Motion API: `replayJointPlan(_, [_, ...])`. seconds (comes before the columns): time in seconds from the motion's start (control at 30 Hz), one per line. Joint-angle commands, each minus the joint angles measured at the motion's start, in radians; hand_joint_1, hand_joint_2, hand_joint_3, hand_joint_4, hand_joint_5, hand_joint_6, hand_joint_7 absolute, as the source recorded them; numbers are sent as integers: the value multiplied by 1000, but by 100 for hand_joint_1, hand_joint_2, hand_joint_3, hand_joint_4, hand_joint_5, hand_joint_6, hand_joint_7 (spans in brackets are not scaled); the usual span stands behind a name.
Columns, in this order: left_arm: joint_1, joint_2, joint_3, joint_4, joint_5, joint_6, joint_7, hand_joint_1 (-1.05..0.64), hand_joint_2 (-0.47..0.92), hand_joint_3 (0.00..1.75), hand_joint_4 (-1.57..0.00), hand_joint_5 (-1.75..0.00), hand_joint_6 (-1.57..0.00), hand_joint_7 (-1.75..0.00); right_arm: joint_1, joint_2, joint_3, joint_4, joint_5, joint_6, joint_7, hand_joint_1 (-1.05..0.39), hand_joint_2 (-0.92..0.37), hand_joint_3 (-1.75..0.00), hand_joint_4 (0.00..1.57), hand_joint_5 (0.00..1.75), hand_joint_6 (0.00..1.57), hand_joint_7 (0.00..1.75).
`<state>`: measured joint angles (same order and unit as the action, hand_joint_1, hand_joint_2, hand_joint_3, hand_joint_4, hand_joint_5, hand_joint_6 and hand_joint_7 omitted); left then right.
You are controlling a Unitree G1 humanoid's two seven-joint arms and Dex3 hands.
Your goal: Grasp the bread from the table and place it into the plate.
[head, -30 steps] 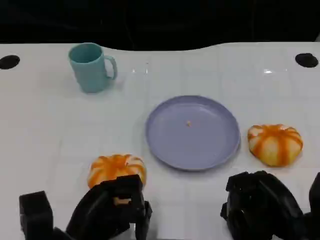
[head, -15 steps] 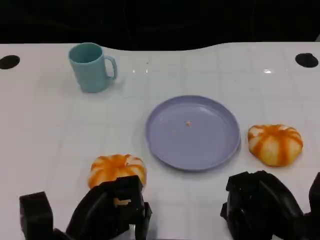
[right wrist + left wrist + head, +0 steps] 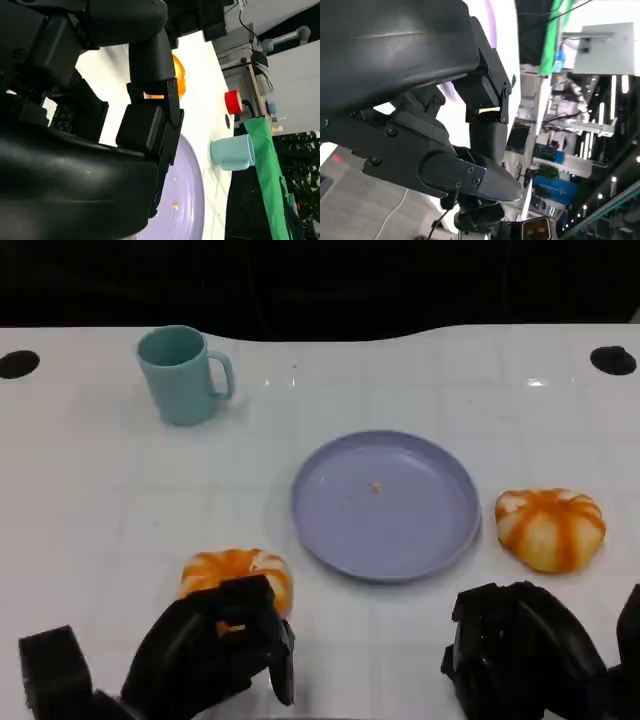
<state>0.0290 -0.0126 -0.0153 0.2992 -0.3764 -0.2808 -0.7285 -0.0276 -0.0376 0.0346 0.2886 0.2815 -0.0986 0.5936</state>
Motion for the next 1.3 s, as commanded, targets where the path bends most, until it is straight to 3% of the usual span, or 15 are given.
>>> replayJointPlan(0.03, [0,17,9,-20,26,-38,21,-83,92,5,-80,-152,-79,-108,3,-7,-10,-7,9,2,1,-105,-6,-137,150,137,157,102])
replayJointPlan(0.3, [3,36,5,-53,116,-123,74,-78,92,4,-74,-149,-73,-107,3,-6,-9,-10,7,5,-4,-105,-4,-140,150,138,157,101])
replayJointPlan(0.43, [2,78,0,-88,278,-242,169,-80,92,10,-68,-137,-53,-103,4,-9,-6,-12,1,1,-5,-105,-5,-139,150,138,157,101])
replayJointPlan(0.57, [9,111,-4,-144,348,-259,234,-78,91,5,-61,-128,-41,-95,7,-8,-5,-20,-1,5,-11,-105,-6,-139,150,137,157,102])
replayJointPlan(0.8, [30,183,-5,-263,481,-246,322,-84,92,3,-34,-110,-17,-80,6,-7,-5,-17,4,3,-5,-105,-5,-138,151,137,157,103])
replayJointPlan(1.0, [54,250,6,-362,747,-269,475,-89,92,9,-18,-104,-4,-70,3,-8,-7,-11,12,2,6,-105,-5,-137,151,137,157,101])
replayJointPlan(1.3, [88,312,-5,-517,1033,-172,594,-90,92,6,-11,-97,-9,-44,4,-5,-9,-15,17,11,10,-105,-4,-137,152,136,157,100])
